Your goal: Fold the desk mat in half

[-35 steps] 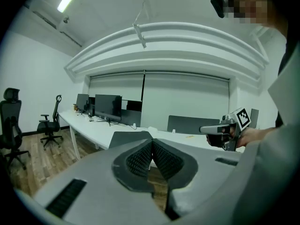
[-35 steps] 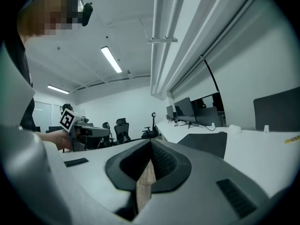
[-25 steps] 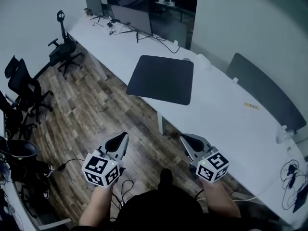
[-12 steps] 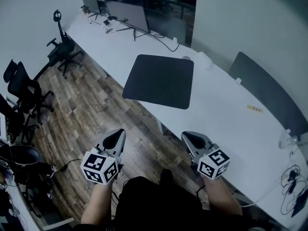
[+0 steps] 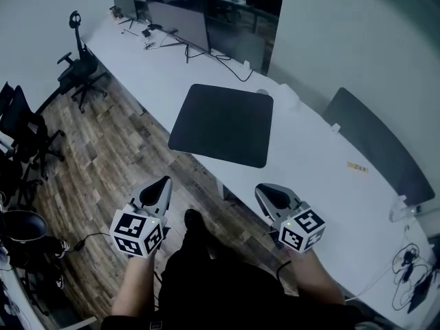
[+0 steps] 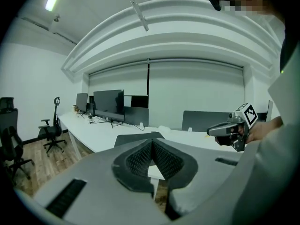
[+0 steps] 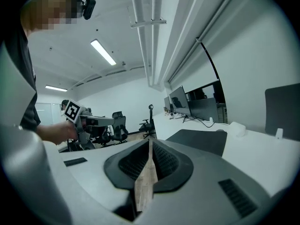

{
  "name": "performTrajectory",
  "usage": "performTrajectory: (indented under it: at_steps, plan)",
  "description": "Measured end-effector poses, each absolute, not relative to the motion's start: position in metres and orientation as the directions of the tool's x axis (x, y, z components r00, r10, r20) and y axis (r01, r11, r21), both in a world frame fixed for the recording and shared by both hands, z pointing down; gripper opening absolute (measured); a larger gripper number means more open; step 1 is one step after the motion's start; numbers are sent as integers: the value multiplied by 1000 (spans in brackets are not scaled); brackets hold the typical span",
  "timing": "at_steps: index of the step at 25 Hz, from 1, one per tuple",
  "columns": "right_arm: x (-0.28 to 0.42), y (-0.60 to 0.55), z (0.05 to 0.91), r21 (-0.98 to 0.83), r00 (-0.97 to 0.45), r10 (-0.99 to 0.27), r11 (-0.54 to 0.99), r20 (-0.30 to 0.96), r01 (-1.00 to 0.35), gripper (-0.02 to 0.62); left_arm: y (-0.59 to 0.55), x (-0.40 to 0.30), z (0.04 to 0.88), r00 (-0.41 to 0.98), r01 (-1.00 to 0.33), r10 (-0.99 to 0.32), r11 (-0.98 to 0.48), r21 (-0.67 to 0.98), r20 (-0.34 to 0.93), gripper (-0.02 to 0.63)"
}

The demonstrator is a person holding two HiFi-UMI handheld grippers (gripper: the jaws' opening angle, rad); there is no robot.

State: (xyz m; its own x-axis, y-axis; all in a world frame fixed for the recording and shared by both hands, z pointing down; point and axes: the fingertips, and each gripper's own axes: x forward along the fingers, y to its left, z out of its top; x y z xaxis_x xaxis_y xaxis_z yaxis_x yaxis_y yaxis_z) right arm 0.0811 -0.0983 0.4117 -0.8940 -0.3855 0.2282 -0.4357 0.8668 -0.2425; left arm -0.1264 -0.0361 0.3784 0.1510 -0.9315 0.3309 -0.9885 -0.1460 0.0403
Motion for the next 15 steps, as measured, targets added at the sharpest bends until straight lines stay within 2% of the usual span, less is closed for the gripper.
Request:
performTrajectory:
  at_steps: [4, 8, 15]
  plan:
    - [57, -121, 414, -219, -877, -408, 859, 254, -463, 61, -58, -165, 383, 148, -989, -937, -137, 58, 317, 7]
    - [24, -147, 419, -223, -854, -445, 834, 268, -504, 74, -94, -207, 391, 184, -983, -934, -166, 84, 306, 8]
    - [-64, -181, 425, -235, -812, -491, 789, 315, -568, 100, -153, -275, 403, 322, -945, -887, -323, 51, 331, 8]
